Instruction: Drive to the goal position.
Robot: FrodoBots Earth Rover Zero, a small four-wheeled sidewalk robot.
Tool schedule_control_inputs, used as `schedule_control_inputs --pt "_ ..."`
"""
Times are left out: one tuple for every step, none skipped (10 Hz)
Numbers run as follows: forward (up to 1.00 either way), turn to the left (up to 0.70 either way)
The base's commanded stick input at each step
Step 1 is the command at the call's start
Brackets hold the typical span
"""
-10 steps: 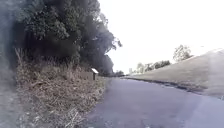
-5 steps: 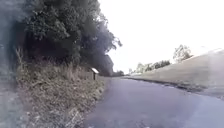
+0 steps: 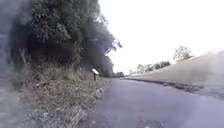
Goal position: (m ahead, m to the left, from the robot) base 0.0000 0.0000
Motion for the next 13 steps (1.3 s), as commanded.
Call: schedule_control_inputs --pt "-0.45 0.0" --pt "-0.14 0.0" --pt "-0.07 0.0" --pt "0.0 0.0" --pt "0.0 0.0" --pt "0.0 0.0" --pt "0.0 0.0" --pt "0.0 0.0" --pt "0.0 0.0" --pt "0.0 0.0" --pt "0.0 0.0" --pt "0.0 0.0" --pt "-0.04 0.0"
